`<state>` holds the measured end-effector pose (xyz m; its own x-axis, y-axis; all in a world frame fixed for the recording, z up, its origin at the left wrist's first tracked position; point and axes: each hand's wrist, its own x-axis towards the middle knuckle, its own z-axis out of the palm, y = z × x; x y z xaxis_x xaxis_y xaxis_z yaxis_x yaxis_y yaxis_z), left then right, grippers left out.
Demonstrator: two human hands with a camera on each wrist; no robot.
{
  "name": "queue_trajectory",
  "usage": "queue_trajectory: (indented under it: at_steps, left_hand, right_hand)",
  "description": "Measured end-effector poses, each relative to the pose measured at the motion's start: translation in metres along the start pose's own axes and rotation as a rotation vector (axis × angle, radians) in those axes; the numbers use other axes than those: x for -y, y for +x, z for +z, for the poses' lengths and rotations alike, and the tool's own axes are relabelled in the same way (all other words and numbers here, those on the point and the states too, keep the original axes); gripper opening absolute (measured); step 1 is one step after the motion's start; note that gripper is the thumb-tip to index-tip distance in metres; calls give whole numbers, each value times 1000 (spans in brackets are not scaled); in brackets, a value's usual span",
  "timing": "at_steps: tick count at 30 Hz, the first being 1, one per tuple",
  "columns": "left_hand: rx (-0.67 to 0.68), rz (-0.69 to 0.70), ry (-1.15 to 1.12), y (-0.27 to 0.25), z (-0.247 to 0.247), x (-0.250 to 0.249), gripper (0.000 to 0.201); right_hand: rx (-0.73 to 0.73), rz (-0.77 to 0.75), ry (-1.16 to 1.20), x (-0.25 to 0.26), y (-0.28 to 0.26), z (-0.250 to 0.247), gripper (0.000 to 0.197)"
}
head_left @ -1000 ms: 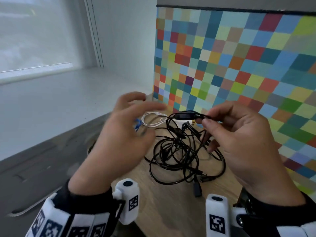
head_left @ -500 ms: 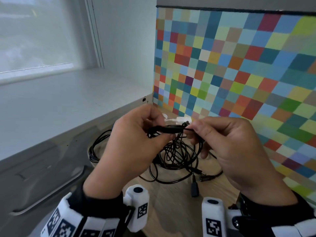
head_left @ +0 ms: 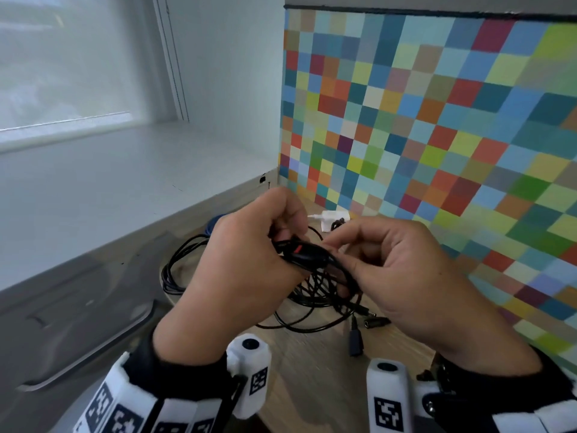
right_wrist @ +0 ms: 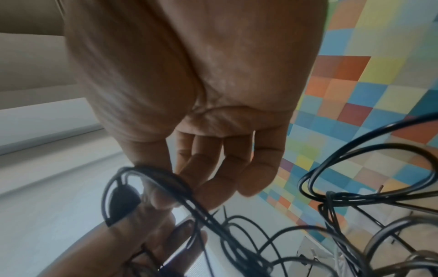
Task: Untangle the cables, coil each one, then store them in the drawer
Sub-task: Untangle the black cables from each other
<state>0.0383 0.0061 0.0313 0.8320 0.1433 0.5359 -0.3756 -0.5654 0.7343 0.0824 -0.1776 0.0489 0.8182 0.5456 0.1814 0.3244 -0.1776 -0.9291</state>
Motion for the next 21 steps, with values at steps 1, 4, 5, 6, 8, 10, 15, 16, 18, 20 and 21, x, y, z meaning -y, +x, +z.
queue_trajectory:
  at_steps: [1, 4, 5, 6, 8, 10, 15, 16, 18, 20, 21]
  left_hand:
    - [21, -15, 6, 0, -2, 0, 26]
    - [59, -42, 27, 1, -9, 0, 24]
    - [50, -52, 36, 1, -10, 1, 25]
    - [35, -60, 53, 2, -11, 2, 28]
    - [-1, -61, 114, 1, -10, 3, 42]
    - [-8, -59, 191, 1, -6, 2, 47]
    - [68, -113, 317, 1, 1, -2, 41]
    - [76, -115, 317, 1, 1, -2, 42]
    - [88, -108, 297, 1, 1, -4, 45]
    - [117, -116, 247, 0, -3, -6, 47]
    - [147, -121, 215, -1, -5, -8, 45]
  right_hand:
    - [5, -16, -19, -2, 0, 0, 21]
    - [-27, -80, -61, -4, 0, 4, 8]
    - [-47, -96, -64, -4, 0, 4, 4]
    - [-60, -106, -60, -3, 0, 4, 4]
    - [-47, -96, -33, 1, -1, 4, 12]
    - [10, -60, -46, 3, -2, 6, 27]
    - [106, 39, -96, -3, 0, 6, 26]
    - [119, 35, -106, -4, 0, 4, 18]
    - [126, 21, -106, -4, 0, 0, 5]
    - [90, 5, -123, -7, 1, -6, 17]
    - [46, -1, -136, -7, 2, -9, 17]
